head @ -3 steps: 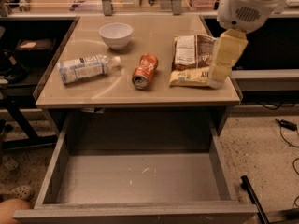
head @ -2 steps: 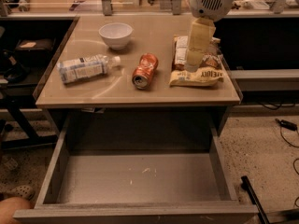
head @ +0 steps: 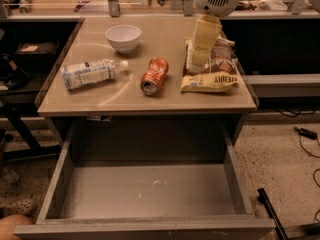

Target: Place coke can into top drawer

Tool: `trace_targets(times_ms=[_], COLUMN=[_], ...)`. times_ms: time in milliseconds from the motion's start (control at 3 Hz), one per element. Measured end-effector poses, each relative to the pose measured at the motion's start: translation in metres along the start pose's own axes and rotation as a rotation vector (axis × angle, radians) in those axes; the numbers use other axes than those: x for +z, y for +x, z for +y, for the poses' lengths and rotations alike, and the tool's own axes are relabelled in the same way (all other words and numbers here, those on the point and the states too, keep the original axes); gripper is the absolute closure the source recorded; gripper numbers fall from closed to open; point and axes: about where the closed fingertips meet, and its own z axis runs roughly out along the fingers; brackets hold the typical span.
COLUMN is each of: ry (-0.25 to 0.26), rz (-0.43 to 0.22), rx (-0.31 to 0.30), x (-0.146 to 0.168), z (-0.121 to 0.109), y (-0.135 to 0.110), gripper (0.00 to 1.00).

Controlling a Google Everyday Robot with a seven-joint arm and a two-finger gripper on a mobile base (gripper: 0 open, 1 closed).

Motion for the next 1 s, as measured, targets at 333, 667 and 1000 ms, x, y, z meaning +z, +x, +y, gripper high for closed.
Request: trace_targets(times_ms=[333,667,1000], ry=[0.004,-0.018,-0.049], rz=[-0.052,-0.127,-0.167], rx=[-0.008,0.013,-0.007], x=[0.009,0.024,0.036], z=[-0.004,-0.007,-0.009], y=[-0.013,-0.039,-0.07], gripper=[0.0,0.0,0.0])
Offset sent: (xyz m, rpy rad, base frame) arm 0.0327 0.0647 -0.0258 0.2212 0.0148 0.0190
